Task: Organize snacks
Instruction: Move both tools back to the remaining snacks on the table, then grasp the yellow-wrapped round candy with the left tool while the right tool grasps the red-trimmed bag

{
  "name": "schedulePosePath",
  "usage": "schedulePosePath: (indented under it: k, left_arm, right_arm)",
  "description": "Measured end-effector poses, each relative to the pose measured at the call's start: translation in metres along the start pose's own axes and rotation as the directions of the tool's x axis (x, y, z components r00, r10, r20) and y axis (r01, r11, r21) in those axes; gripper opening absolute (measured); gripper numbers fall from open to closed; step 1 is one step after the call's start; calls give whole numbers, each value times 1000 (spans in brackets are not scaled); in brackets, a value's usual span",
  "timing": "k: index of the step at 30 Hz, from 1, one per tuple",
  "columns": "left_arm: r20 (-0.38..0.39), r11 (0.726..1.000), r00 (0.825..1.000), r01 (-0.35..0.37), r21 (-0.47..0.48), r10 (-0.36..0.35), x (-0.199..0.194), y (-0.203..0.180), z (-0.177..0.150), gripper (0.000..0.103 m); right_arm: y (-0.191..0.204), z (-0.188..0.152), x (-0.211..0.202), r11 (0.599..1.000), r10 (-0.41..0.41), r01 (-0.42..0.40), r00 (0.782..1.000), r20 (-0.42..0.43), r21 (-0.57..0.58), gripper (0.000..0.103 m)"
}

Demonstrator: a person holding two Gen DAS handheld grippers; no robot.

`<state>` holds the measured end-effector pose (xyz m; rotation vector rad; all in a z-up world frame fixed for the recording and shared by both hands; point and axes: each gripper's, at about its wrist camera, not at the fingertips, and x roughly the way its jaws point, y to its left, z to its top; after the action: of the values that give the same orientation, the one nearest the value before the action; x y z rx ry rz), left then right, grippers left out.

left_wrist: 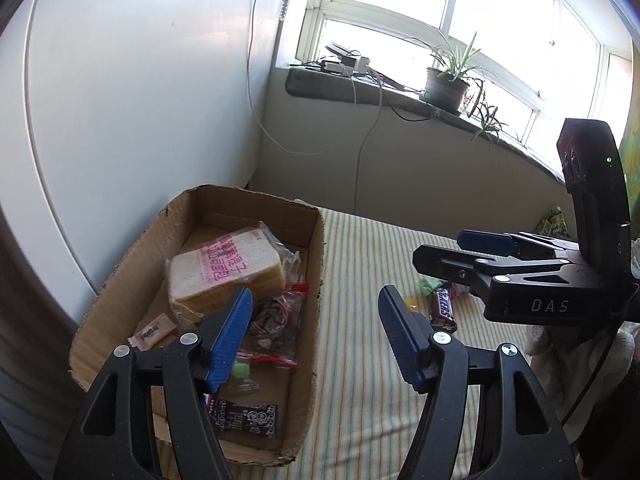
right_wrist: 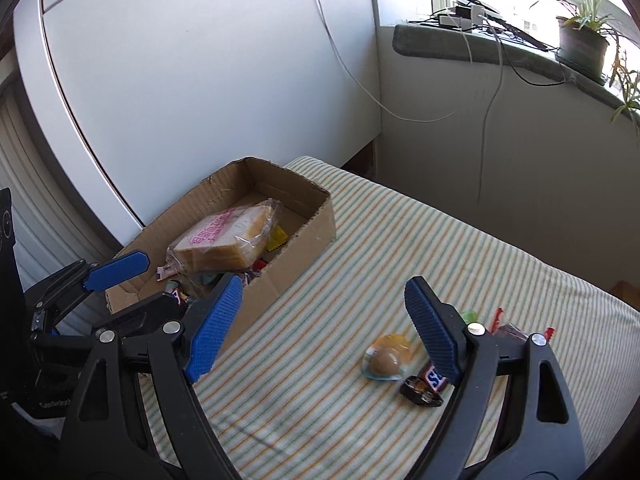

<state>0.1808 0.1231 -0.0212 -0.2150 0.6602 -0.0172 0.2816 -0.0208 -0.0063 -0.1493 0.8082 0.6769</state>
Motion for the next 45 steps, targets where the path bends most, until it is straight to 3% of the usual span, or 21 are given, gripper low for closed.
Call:
schedulePosePath:
  k: [9,16,21,36,45]
  left_arm:
    - [-44,996,996,75,40,-73,15,-41,-10,65]
    - [-115,991,986,128,39,-123,37,-61,-21,53]
    - [-163,989,976,150,13,-146,54,-66,-27,48]
    - [-259,990,958,135,29,-123,110,-79,-29,39]
    - [-292,987,951,129,91,-98,127,-85,-35,36]
  right_arm:
    - [-79,-25,-35,989,-99,99,995,-4,110,86]
    - [-136,-46,-42,963,-115,119,993,-28,241,86]
    - [-162,-53,-34,946,-78,89,996,-49,312,86]
    - [-169,-53,35,934,8,41,991,-137,355,86]
    - [-167,-52,58,936,19,42,986,-166,351,85]
